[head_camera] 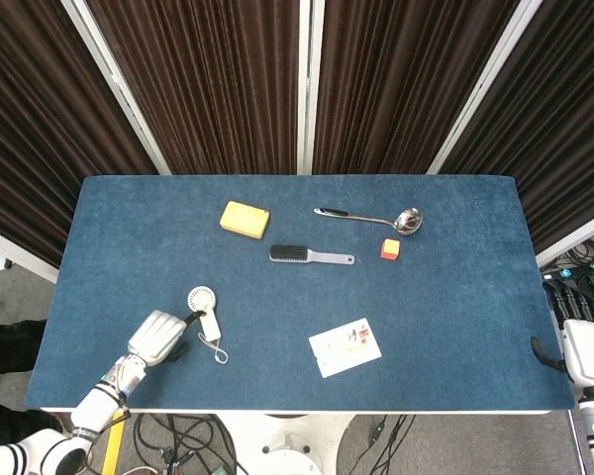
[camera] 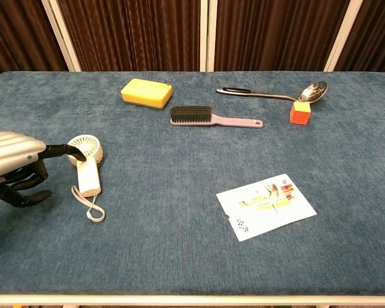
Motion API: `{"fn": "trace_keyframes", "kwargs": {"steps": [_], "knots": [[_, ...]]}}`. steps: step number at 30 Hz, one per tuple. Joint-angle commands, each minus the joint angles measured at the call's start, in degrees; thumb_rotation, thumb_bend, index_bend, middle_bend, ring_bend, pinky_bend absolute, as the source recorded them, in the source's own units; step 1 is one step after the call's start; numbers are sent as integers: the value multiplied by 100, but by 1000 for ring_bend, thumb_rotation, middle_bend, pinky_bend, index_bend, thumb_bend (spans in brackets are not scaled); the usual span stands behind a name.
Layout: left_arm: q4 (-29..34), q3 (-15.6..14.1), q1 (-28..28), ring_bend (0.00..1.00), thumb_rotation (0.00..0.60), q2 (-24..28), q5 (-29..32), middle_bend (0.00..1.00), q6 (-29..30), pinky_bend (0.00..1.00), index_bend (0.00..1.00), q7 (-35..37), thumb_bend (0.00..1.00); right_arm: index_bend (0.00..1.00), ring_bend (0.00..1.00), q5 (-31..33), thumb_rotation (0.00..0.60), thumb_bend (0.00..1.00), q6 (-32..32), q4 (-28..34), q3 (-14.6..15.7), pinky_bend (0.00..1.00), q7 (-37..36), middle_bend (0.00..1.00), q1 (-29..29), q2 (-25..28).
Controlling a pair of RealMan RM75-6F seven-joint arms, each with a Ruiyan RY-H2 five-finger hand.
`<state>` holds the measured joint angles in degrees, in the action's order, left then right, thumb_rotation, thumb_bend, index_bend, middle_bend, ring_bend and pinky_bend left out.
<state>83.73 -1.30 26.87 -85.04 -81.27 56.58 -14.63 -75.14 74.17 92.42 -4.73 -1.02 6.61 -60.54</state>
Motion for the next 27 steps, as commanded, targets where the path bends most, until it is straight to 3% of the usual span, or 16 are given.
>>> {"fn": "trace_keyframes", "kwargs": {"steps": [1, 6, 14, 27], "knots": [[-4, -9, 2, 833, 600, -3, 3, 868, 9, 867, 187, -4, 418, 0, 0, -2, 600, 280, -5, -12, 3, 0, -13, 0, -1, -4], [0, -20, 17, 833, 600, -8, 25, 868, 1, 866, 205, -9, 418, 0, 0, -14, 600, 279, 2, -15, 1, 0, -26, 0, -2, -1], [-66, -11, 47, 833, 600, -67, 112, 865, -56, 861, 324, 48, 419, 0, 0, -19, 600, 279, 15, -32, 4, 0, -48, 0, -15, -2], [-67, -18, 98, 833, 600, -66, 255, 864, -165, 858, 350, 12, 421, 0, 0, -34, 600, 279, 29, -49, 7, 0, -73, 0, -26, -3]]}}
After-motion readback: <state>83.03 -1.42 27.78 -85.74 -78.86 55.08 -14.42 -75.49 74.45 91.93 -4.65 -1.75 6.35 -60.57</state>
